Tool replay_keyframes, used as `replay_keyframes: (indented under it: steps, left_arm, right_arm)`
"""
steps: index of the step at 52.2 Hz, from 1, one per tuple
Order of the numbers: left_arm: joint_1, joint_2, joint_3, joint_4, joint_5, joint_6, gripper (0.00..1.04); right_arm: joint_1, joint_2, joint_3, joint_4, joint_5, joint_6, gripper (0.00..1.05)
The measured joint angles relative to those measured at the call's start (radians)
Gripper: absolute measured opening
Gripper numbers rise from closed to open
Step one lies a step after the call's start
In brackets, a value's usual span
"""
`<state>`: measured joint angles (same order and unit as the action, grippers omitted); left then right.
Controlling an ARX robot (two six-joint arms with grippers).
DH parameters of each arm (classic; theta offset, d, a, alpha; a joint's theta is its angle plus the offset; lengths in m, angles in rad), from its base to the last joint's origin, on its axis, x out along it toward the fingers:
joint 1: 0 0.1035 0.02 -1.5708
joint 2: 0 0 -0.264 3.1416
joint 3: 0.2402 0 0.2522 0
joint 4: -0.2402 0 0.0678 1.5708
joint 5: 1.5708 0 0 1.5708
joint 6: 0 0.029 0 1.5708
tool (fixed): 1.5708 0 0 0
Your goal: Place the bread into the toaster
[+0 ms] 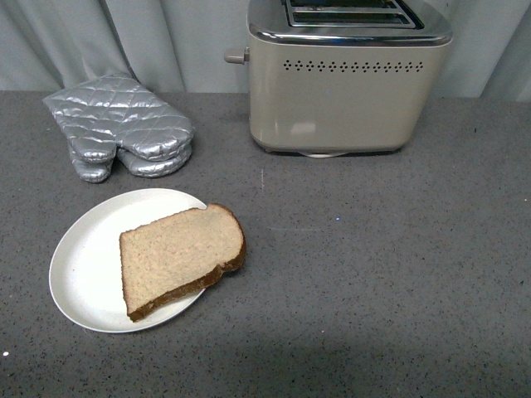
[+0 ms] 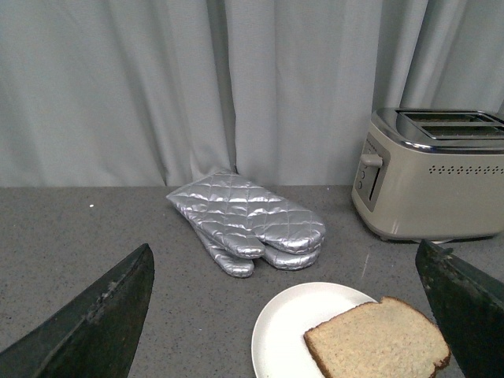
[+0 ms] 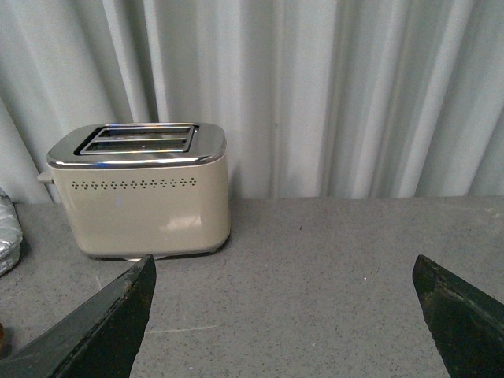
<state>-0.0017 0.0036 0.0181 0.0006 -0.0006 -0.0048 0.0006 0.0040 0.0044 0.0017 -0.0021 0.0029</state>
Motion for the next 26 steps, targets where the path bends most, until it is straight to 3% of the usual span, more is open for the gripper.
replay_keyframes:
  steps: [26]
  left_arm:
    - [0.000,0.000,0.000,0.000,0.001,0.000,0.98]
  right_arm:
    - [0.000,0.000,0.000,0.000,0.001,0.000,0.95]
